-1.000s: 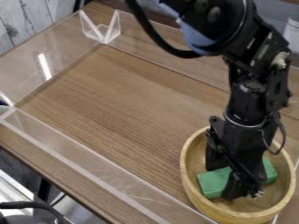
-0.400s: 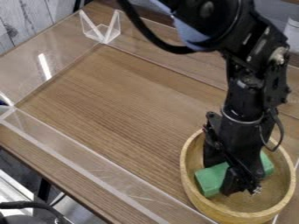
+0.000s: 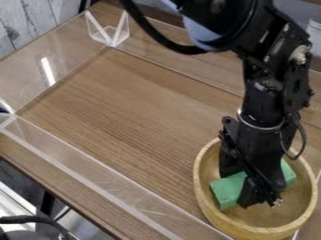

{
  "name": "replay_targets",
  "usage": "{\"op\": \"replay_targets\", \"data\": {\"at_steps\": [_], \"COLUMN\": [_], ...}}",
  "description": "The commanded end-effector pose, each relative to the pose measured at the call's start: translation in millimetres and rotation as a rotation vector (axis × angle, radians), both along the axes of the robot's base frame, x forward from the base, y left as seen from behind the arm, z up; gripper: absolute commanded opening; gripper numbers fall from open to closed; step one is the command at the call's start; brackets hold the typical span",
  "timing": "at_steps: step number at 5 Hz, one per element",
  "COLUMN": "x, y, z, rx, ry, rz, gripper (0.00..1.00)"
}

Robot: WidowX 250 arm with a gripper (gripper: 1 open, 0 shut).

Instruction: Remove the green block from inside the brown bowl and put it on the table

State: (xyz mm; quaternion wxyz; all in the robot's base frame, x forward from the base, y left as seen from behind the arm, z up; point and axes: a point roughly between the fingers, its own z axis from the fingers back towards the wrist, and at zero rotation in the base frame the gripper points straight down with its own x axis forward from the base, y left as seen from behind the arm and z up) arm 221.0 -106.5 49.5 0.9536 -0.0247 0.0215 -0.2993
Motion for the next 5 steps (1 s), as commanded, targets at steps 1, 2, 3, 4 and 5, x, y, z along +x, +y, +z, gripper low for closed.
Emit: {"op": "replay_targets", "data": {"at_steps": [1, 2, 3, 4, 5], "x": [4.3, 3.4, 2.5, 1.7, 1.1], "y": [-4.8, -5.8, -6.3, -6.3, -6.8], "z": [11.3, 10.7, 13.4, 16.6, 15.9], "rx": [-0.024, -0.025, -0.026, -0.026, -0.026], "ry": [-0.046, -0.045, -0.049, -0.054, -0.051], "rz": [-0.011, -0.016, -0.017, -0.018, -0.021], "gripper": [0.0, 0.0, 0.0, 0.0, 0.0]}}
